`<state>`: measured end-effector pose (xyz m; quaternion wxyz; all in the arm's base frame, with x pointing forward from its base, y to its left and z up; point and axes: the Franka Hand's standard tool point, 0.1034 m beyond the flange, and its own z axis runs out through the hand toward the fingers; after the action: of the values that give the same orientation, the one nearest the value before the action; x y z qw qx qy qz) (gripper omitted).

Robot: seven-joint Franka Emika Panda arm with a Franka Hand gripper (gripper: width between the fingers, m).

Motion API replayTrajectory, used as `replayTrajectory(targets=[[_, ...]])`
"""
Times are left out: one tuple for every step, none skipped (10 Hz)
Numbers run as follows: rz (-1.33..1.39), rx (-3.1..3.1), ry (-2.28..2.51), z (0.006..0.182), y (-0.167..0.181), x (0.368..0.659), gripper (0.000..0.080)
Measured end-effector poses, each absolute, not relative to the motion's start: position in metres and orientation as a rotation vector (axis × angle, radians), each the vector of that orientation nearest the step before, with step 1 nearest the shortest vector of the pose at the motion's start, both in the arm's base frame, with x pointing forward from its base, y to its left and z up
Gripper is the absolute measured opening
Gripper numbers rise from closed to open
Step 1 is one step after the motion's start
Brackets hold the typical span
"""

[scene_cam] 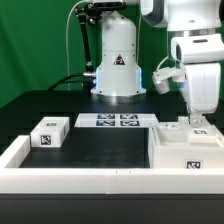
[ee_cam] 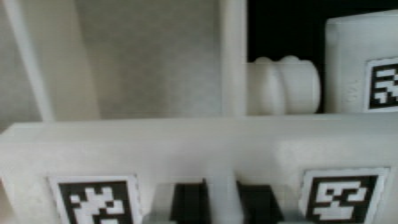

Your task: Assemble cabinet

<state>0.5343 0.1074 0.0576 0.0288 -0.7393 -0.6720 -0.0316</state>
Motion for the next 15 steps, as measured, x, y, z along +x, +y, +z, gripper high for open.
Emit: replayTrajectory(targets=[[-0.096,-2.284,-2.067,0.057,0.107,0.542,0.0070],[-0.103,-2.291,-2.061,0.057,0.105,0.549,0.0070],[-0.106,-2.295,-2.055,0.057,0.104,0.555,0.0070],[-0.114,-2.300,-2.050,0.057,0.103,0.561,0.0070],[-0.120,-2.304,-2.047,0.057,0.102,0.565,0.0070],[-0.123,-2.307,-2.044,0.058,0.102,0.569,0.0070],[-0.121,-2.306,-2.044,0.058,0.102,0.570,0.0070],[-0.109,-2.298,-2.050,0.058,0.102,0.571,0.0070],[-0.109,-2.298,-2.049,0.058,0.102,0.571,0.0070],[-0.109,-2.299,-2.048,0.058,0.101,0.571,0.0070],[-0.109,-2.299,-2.048,0.057,0.101,0.571,0.0147],[-0.109,-2.299,-2.048,0.057,0.101,0.571,0.0328],[-0.109,-2.299,-2.048,0.057,0.101,0.571,0.0510],[-0.109,-2.299,-2.048,0.057,0.101,0.571,0.0646],[-0.109,-2.299,-2.048,0.057,0.101,0.571,0.0766]])
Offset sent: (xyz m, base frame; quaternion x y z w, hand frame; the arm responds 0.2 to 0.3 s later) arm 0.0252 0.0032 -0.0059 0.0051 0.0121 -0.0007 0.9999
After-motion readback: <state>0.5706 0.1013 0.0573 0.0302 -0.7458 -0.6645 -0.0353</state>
